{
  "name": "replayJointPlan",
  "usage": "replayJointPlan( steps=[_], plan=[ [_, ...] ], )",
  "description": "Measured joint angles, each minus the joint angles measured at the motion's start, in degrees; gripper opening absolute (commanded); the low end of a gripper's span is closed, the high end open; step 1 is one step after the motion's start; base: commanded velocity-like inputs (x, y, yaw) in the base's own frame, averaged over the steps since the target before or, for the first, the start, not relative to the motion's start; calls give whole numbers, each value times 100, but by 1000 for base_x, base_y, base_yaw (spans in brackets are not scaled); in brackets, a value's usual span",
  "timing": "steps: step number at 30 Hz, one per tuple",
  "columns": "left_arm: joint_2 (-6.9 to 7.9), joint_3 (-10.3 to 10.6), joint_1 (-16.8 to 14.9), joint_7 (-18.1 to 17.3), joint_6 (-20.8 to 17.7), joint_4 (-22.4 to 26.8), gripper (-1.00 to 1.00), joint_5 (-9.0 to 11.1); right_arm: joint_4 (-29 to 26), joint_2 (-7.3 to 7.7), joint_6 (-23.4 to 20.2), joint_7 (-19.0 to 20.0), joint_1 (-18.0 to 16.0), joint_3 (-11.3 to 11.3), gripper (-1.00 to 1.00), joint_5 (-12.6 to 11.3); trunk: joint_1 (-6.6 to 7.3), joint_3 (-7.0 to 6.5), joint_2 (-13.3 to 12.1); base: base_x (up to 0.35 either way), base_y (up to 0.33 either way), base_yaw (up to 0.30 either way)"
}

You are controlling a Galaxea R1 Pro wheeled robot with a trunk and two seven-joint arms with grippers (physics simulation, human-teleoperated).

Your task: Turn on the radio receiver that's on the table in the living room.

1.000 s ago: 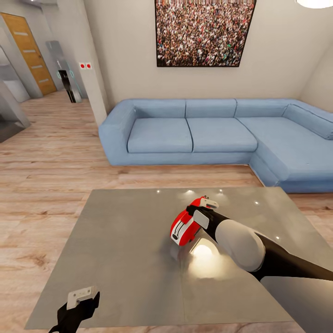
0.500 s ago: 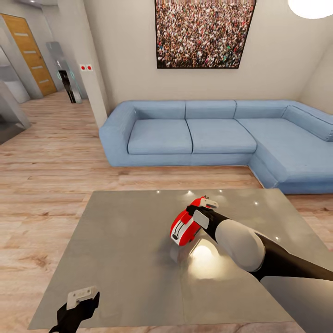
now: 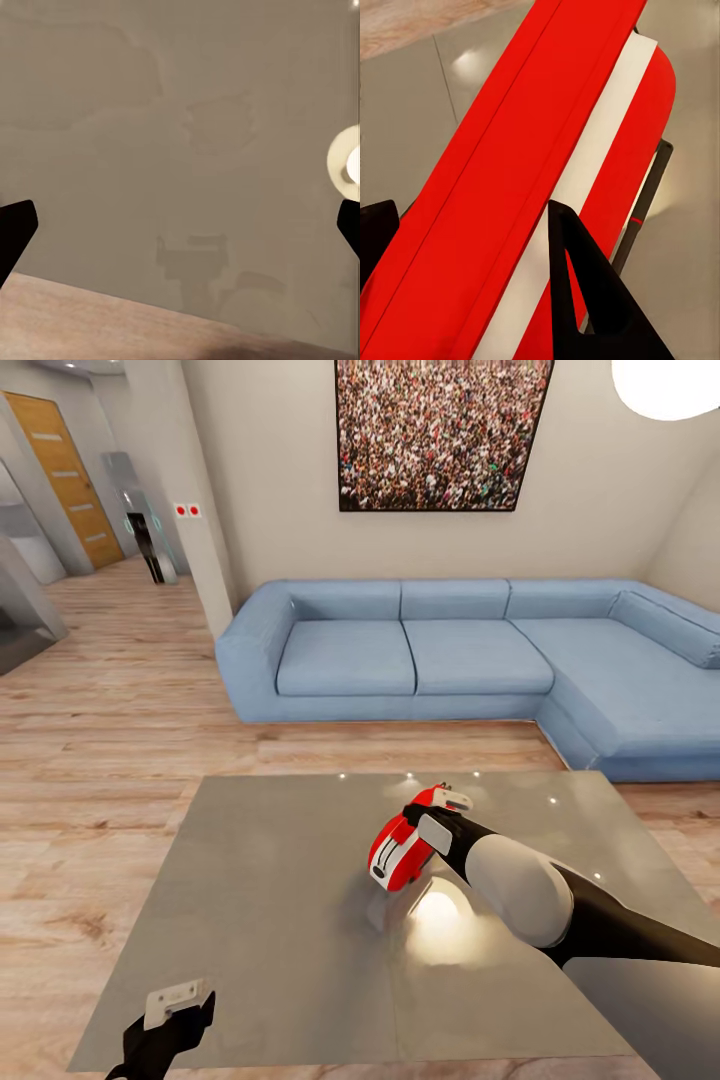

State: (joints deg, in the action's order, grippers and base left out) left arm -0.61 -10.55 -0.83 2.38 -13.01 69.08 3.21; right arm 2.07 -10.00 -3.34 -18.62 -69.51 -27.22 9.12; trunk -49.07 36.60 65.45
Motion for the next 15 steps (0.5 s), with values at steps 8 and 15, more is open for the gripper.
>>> replayJointPlan(
  steps=[8, 15],
  plan=[
    [5, 1, 0, -1, 0, -1, 100, 4, -5, 0, 10, 406, -1, 413, -100, 231, 176, -144, -321, 0, 0, 0],
    [8, 0, 2, -1, 0, -3, 100, 3, -87, 0, -38, 2491, 0, 1219, -100, 275, 330, -269, -602, 0, 0, 0]
  ],
)
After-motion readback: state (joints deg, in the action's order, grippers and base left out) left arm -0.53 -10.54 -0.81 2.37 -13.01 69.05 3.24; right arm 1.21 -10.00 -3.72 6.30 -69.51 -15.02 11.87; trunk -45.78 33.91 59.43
